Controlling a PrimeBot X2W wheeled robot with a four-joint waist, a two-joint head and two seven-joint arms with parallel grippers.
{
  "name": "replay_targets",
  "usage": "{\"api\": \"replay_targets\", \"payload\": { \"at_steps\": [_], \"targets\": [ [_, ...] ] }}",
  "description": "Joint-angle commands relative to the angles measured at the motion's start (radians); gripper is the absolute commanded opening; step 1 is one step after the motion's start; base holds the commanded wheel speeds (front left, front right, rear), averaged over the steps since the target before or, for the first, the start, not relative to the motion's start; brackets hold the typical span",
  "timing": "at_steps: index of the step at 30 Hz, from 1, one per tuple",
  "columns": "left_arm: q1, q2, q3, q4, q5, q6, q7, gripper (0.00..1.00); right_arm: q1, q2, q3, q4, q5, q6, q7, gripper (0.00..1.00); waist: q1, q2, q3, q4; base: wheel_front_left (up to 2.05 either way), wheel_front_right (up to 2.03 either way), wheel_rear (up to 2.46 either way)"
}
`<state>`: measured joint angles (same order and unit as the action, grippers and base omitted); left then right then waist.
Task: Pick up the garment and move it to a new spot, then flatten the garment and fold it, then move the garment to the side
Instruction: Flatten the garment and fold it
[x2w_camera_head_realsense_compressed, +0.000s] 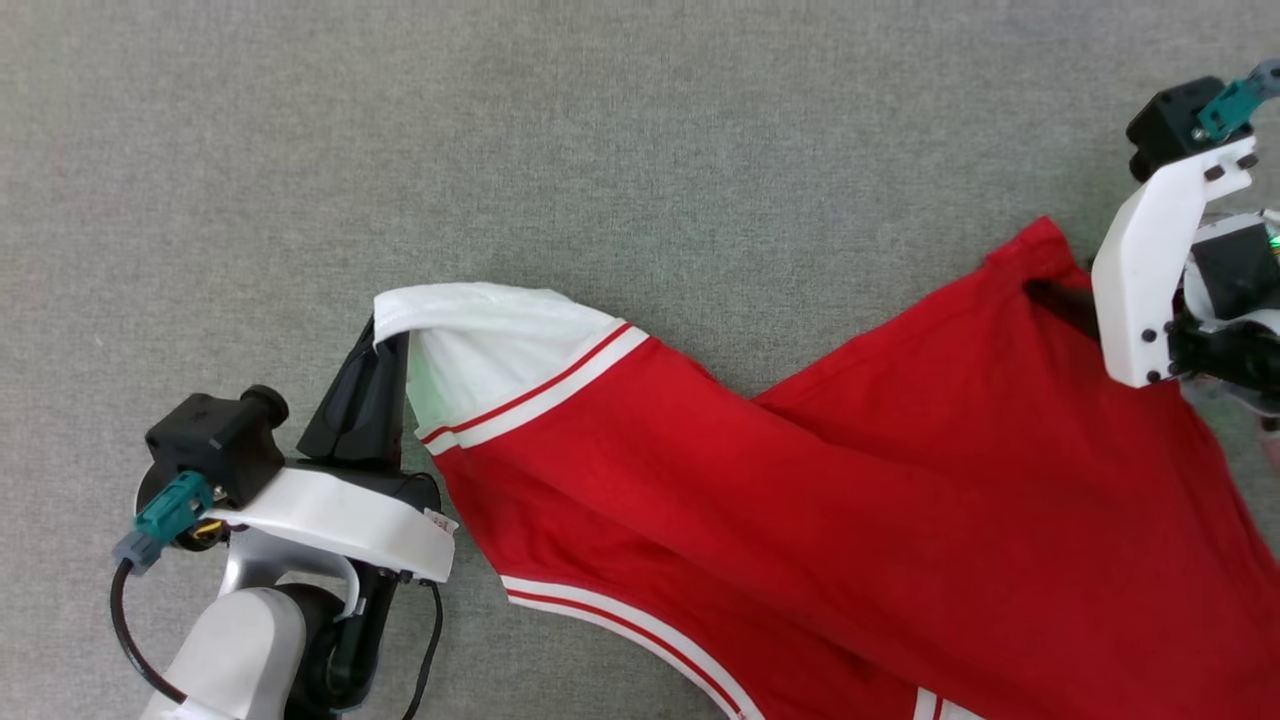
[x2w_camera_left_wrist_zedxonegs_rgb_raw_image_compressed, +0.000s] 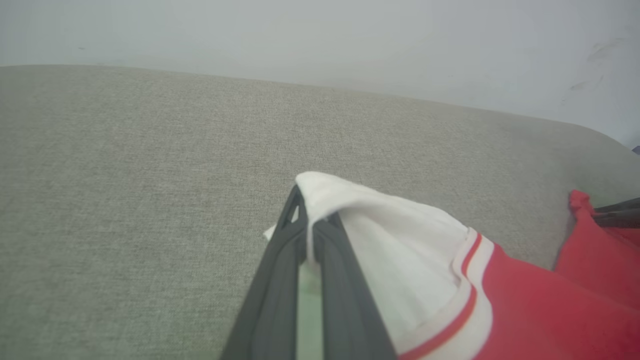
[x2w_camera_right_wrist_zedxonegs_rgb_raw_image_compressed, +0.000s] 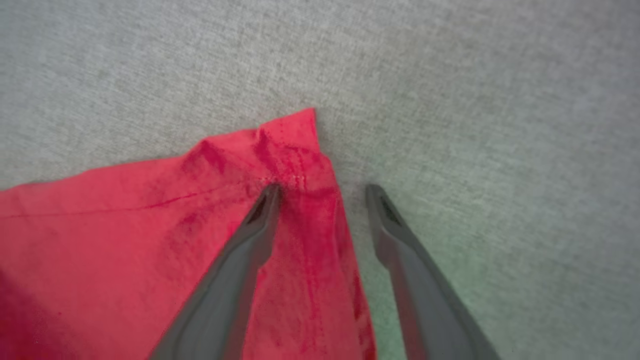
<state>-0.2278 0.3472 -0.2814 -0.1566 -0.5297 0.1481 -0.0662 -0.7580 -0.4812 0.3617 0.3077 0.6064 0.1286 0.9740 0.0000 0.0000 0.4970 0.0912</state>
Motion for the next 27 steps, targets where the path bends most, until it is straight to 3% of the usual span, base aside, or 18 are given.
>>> {"api": "replay_targets", "payload": {
  "at_steps": [1,10,11,13,14,21,27],
  "targets": [
    [0.004,-0.001,0.002,0.006,-0.003,-0.004,-0.007,0.00,0.121,0.047,0.068,0.086,0.017,0.004,0.030,0.00,0.0000,0.0000,-0.017,-0.005,0.00,0.00,0.00],
    [-0.056,0.022,0.030,0.063,-0.018,-0.015,-0.008,0.00,0.030,0.083,-0.052,0.158,-0.001,0.002,-0.267,0.00,0.0000,0.0000,-0.163,-0.048,0.00,0.00,0.00],
    [-0.116,0.027,0.040,0.096,-0.027,-0.025,-0.001,0.00,0.007,0.119,-0.099,0.198,-0.025,0.002,-0.350,0.00,0.0000,0.0000,-0.207,-0.076,0.00,0.00,0.00],
    [-0.175,0.024,0.048,0.130,-0.036,-0.036,0.000,0.00,-0.010,0.132,-0.123,0.221,-0.052,0.002,-0.398,0.00,0.0000,0.0000,-0.232,-0.089,0.00,0.00,0.00],
    [-0.273,0.018,0.055,0.204,-0.048,-0.062,-0.007,0.00,-0.045,0.156,-0.152,0.254,-0.088,0.002,-0.457,0.00,0.0000,0.0000,-0.260,-0.111,0.00,0.00,0.00],
    [-0.552,0.004,0.060,0.453,-0.049,-0.117,-0.034,0.00,-0.175,0.191,-0.201,0.328,-0.168,0.002,-0.549,0.00,0.0000,0.0000,-0.283,-0.142,0.00,0.00,0.00],
    [-0.818,0.017,0.053,0.644,-0.013,-0.156,-0.082,0.00,-0.346,0.210,-0.249,0.369,-0.248,0.002,-0.664,0.00,0.0000,0.0000,-0.240,-0.149,0.00,0.00,0.00]
  ]
}}
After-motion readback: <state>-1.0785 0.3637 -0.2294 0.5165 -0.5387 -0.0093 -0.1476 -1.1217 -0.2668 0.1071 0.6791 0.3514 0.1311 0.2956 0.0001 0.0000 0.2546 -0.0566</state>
